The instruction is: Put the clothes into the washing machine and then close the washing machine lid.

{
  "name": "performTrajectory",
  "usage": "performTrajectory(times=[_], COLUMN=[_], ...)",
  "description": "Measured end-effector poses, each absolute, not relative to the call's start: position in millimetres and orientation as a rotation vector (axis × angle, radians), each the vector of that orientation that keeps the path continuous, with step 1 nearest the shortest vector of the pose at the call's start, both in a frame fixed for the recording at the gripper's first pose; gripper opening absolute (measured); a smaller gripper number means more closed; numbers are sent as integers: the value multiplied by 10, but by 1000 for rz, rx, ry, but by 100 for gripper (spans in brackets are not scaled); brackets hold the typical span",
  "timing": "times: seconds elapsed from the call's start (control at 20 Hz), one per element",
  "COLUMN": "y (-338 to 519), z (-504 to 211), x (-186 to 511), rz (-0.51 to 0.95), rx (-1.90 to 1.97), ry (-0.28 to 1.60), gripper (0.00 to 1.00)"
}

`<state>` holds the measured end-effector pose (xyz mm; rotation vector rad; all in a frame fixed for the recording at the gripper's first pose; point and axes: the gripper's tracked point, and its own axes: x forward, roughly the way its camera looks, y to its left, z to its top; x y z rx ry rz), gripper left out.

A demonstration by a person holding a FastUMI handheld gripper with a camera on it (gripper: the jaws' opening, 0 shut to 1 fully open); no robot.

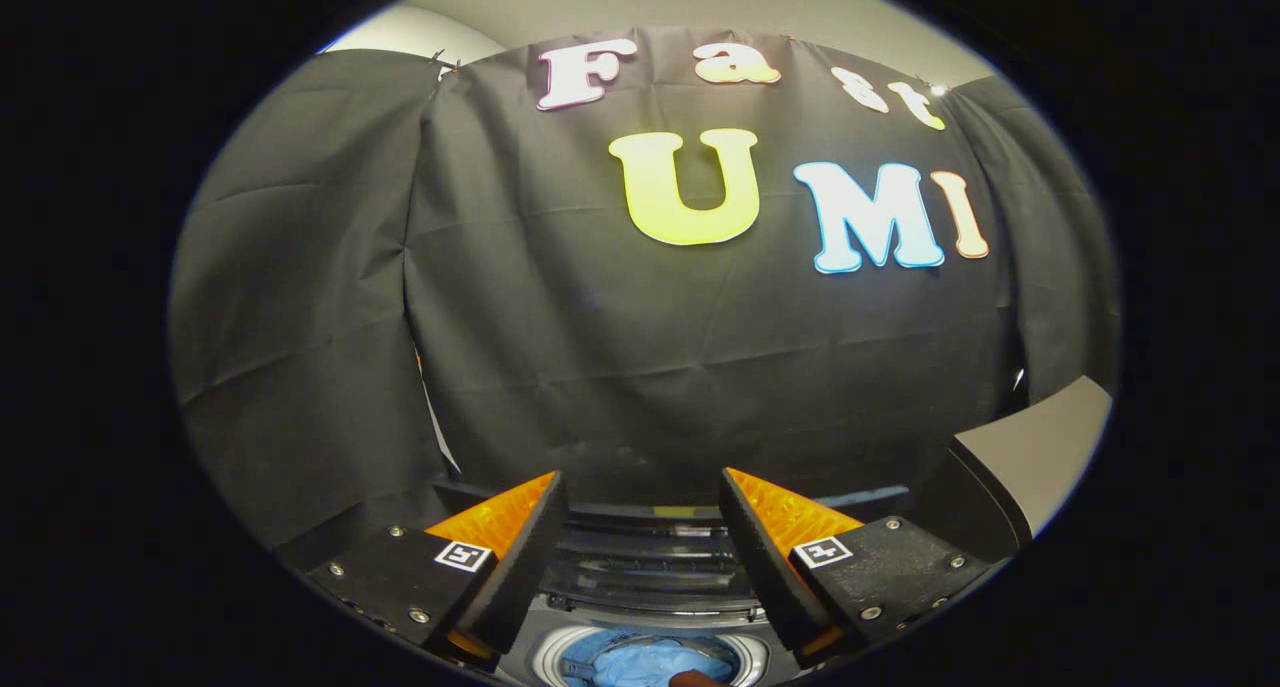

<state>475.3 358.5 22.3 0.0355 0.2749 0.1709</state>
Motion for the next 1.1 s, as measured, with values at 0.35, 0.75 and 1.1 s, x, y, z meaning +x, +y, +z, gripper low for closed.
performTrajectory(times=[0.35,0.75,1.1], y=[3665,3535,3530], z=[141,-317,-399], x=[5171,5409,5300], rz=[127,72,80], rx=[8,-4,-2], ry=[333,475,473], gripper=[94,94,95])
